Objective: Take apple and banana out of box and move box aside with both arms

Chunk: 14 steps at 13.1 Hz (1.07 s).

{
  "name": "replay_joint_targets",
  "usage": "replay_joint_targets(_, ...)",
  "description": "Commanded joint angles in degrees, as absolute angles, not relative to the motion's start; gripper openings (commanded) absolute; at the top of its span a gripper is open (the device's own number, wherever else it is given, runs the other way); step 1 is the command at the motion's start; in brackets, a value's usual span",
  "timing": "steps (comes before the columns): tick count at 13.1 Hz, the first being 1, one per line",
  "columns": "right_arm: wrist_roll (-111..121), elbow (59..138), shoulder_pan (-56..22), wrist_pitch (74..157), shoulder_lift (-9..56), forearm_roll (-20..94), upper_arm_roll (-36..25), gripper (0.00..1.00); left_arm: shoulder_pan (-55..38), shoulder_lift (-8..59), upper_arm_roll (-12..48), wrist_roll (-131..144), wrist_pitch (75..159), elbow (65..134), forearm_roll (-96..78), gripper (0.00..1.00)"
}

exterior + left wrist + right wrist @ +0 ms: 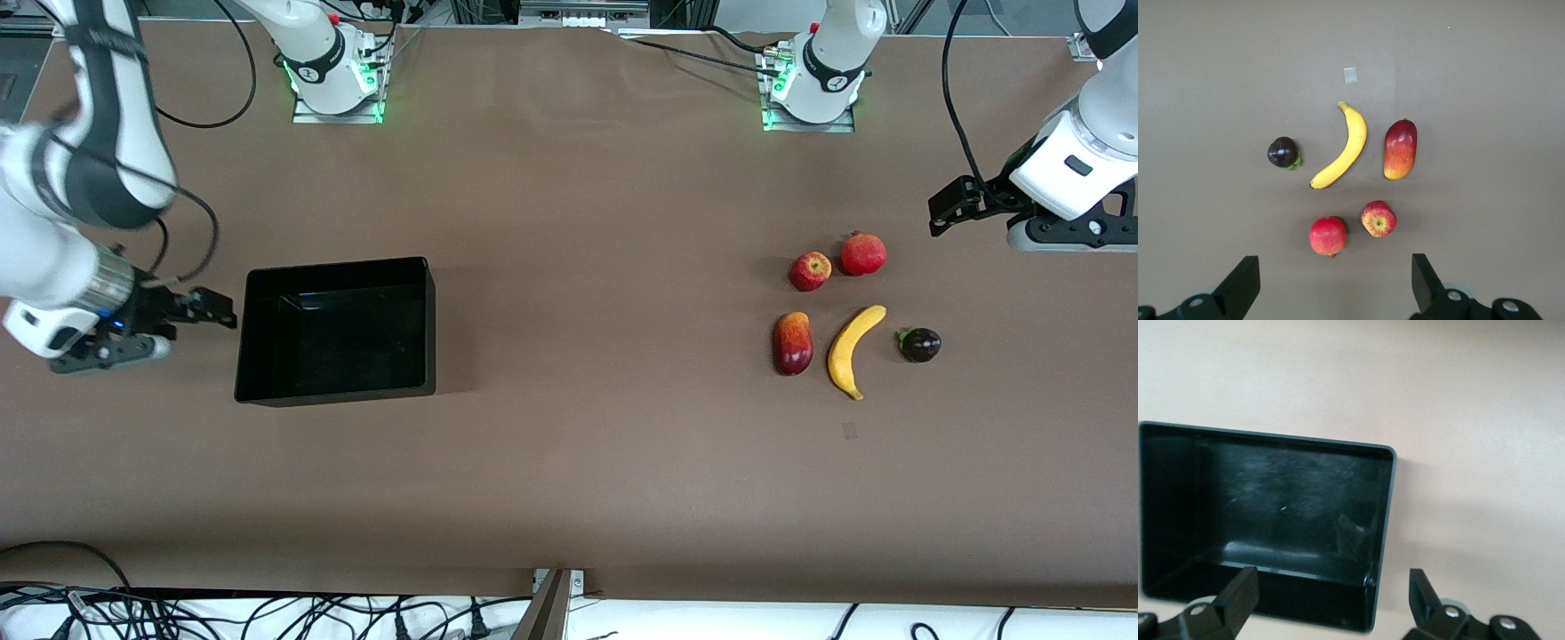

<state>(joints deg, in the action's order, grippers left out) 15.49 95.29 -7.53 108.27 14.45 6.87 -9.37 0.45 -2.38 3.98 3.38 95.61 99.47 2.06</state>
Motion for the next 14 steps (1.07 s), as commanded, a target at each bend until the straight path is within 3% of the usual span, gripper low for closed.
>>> replay_joint_targets(1, 15.6, 87.5, -7.0, 97.0, 13.7, 6.5, -8.6, 1.00, -0.4, -2.6, 3.8, 4.2, 94.7, 98.8, 1.2, 1.00)
replay_joint_targets(3, 15.1, 88.9, -8.5, 94.2, 8.6, 5.7, -7.9, 1.00, -0.4, -2.6, 3.8, 4.2, 94.7, 98.7, 1.2, 1.00)
replay_joint_targets(8, 10.4, 101.3, -8.6, 95.3, -4.3, 5.1, -6.1, 1.00, -0.4, -2.6, 3.8, 4.1, 94.7, 98.7, 1.2, 1.00)
replay_joint_targets(14, 10.1, 99.2, -8.7, 96.1, -3.5, 1.4, -3.5, 1.00, -0.4, -1.7, 3.7, 4.0, 94.7, 97.9, 1.2, 1.00)
